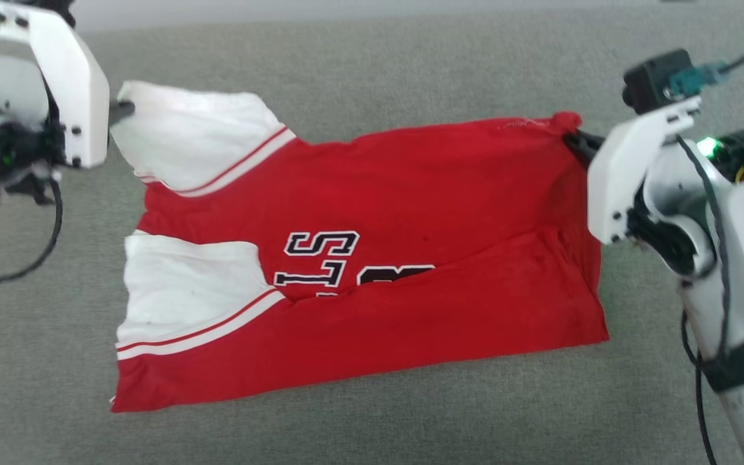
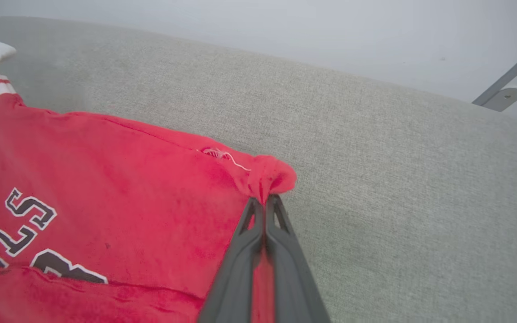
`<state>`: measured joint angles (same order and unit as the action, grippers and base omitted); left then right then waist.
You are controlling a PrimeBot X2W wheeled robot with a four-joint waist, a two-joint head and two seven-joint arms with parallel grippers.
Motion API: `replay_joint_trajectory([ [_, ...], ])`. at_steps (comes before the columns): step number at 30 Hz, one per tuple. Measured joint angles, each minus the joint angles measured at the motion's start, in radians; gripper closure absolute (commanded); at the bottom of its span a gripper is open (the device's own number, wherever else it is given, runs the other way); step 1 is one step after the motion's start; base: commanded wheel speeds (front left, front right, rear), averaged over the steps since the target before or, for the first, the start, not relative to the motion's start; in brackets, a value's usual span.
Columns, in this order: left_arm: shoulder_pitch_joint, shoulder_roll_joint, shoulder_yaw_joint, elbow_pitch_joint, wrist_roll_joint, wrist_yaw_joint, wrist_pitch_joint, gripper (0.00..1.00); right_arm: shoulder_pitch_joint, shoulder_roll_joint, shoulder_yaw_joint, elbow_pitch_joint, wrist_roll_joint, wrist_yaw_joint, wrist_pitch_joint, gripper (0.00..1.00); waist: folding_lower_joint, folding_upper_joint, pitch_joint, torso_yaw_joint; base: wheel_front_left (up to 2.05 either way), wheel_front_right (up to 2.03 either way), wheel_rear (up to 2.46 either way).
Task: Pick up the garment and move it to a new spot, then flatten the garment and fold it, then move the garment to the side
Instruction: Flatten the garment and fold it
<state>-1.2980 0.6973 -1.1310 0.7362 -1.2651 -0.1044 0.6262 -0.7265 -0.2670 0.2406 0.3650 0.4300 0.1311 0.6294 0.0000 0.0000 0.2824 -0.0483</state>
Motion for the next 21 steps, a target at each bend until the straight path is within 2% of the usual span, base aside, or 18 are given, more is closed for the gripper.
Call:
replay_joint_trajectory([
  [3, 0.046, 0.044, 0.001, -0.089, -0.015, 0.041, 0.0, 1.0, 0.066, -0.018, -0.018, -0.089, 0.0, 0.0, 0.015, 1.0, 0.0, 0.0, -0.021, 0.01, 0.0, 0.0, 0.0],
  [4, 0.046, 0.044, 0.001, -0.089, -0.015, 0.041, 0.0, 1.0, 0.066, -0.018, -0.018, -0.089, 0.0, 0.0, 0.015, 1.0, 0.0, 0.0, -0.021, 0.01, 0.0, 0.0, 0.0],
  [7, 0.103, 0.095, 0.002, -0.212, -0.031, 0.095, -0.002, 1.0, 0.136, -0.027, -0.047, -0.178, 0.0, 0.0, 0.035, 1.0, 0.0, 0.0, -0.038, 0.018, 0.0, 0.0, 0.0],
  [8, 0.124, 0.116, 0.002, -0.257, -0.034, 0.118, -0.004, 1.0, 0.16, -0.029, -0.054, -0.209, 0.002, 0.0, 0.041, 1.0, 0.0, 0.0, -0.042, 0.02, 0.0, 0.0, 0.0],
  [9, 0.173, 0.164, 0.005, -0.358, -0.051, 0.169, -0.008, 1.0, 0.211, -0.031, -0.073, -0.263, 0.012, 0.0, 0.056, 1.0, 0.0, 0.0, -0.05, 0.024, 0.0, 0.0, 0.0],
  [15, 0.309, 0.301, 0.007, -0.668, -0.091, 0.333, -0.043, 1.0, 0.357, -0.044, -0.122, -0.394, 0.016, 0.0, 0.107, 1.0, 0.0, 0.0, -0.06, 0.034, 0.0, 0.0, 0.0],
  [18, 0.379, 0.344, -0.003, -0.78, -0.106, 0.396, -0.064, 1.0, 0.416, -0.037, -0.149, -0.423, 0.016, 0.0, 0.128, 1.0, 0.0, 0.0, -0.061, 0.038, 0.0, 0.0, 0.0],
  [21, 0.44, 0.352, -0.022, -0.831, -0.118, 0.417, -0.084, 1.0, 0.455, -0.023, -0.154, -0.421, 0.016, 0.0, 0.141, 1.0, 0.0, 0.0, -0.06, 0.041, 0.0, 0.0, 0.0],
])
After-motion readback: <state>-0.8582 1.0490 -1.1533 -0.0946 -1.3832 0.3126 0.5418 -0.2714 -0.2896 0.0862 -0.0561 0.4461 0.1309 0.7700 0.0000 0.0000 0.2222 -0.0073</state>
